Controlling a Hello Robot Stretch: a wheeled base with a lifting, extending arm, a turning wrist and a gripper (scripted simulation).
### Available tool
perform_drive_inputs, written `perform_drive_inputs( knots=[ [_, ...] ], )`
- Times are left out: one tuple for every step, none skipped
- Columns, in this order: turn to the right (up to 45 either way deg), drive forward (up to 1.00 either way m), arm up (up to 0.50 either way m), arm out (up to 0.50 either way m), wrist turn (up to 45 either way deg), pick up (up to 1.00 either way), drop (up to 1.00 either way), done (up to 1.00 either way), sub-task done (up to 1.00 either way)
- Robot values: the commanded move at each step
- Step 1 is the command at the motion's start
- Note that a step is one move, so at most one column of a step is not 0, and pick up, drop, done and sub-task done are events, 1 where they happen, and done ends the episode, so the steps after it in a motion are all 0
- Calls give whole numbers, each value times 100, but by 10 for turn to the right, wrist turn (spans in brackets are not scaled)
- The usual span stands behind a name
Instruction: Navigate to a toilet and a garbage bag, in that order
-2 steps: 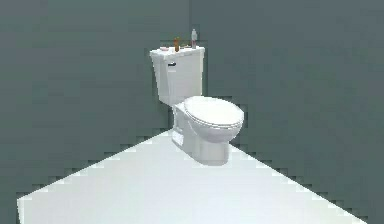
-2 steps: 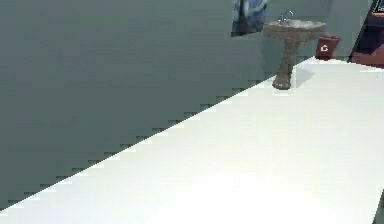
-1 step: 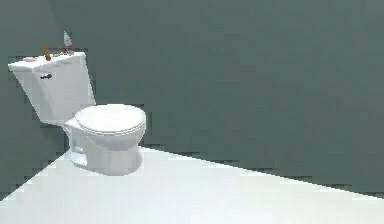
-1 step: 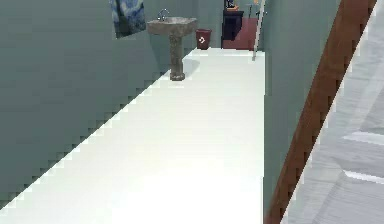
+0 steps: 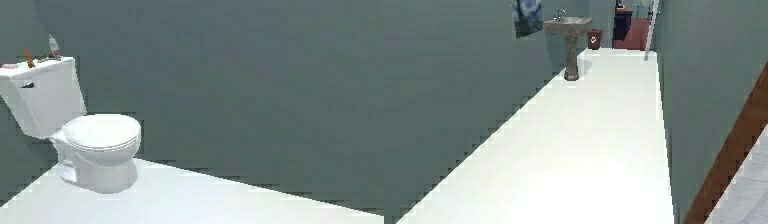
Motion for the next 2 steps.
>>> perform_drive_inputs(
  knots=[
    [60, 0, 0, 0, 0, 0, 0, 0, 0],
    [0, 65, 0, 0, 0, 0, 0, 0, 0]
  ],
)
